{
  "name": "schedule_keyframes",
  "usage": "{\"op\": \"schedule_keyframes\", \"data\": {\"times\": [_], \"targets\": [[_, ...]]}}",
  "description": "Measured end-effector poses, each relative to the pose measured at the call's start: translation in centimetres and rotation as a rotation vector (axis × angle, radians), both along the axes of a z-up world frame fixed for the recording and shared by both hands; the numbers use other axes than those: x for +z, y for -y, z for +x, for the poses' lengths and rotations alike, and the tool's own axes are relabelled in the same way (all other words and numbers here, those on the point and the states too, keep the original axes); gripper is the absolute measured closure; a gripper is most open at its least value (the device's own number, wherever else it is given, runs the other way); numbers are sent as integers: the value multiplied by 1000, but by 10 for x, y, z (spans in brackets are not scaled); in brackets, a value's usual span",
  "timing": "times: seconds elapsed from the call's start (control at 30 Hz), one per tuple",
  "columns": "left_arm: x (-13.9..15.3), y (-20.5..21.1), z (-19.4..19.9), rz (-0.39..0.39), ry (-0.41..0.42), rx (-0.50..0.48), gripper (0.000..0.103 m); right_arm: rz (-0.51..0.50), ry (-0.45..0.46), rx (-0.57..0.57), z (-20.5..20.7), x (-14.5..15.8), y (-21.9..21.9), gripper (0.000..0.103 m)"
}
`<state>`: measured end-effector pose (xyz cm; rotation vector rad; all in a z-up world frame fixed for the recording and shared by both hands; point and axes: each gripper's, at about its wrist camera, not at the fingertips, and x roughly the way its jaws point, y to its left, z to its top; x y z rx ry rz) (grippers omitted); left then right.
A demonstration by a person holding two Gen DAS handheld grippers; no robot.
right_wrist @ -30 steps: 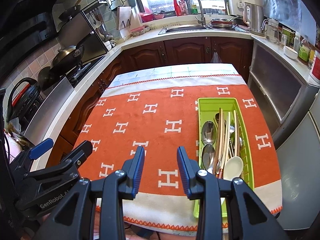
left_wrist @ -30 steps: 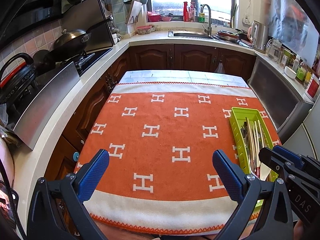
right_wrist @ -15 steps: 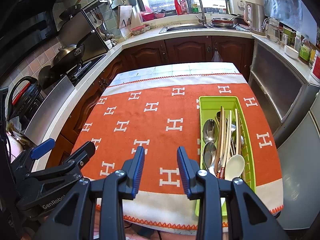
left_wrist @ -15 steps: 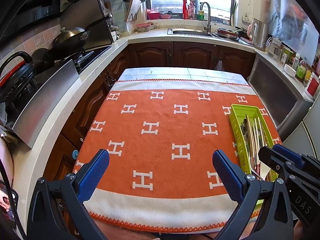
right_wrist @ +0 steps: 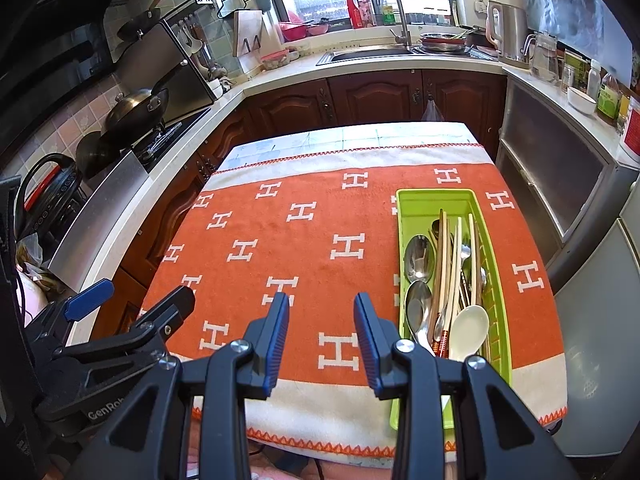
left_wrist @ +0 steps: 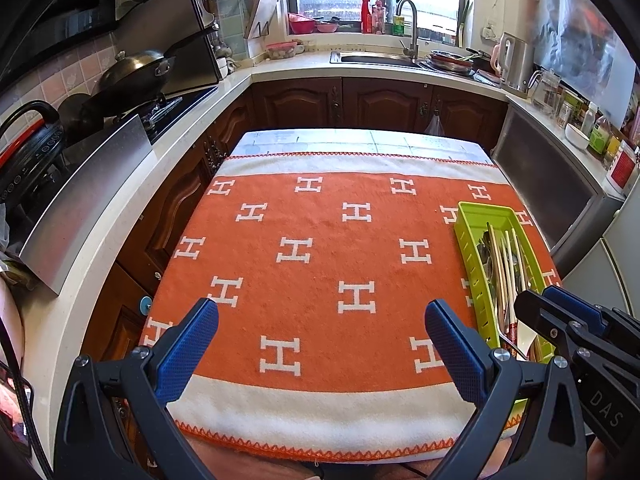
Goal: Organize utensils
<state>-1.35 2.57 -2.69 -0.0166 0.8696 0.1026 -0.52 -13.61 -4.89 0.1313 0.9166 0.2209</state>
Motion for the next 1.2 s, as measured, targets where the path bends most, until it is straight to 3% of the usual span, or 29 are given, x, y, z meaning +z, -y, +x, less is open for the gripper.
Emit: {"op": "schedule_keyframes", "data": {"times": [1.2], "targets": [[-12,-8,4,-30,-40,-17,1,-4,-40,-5,1,-8,-3,69]]}}
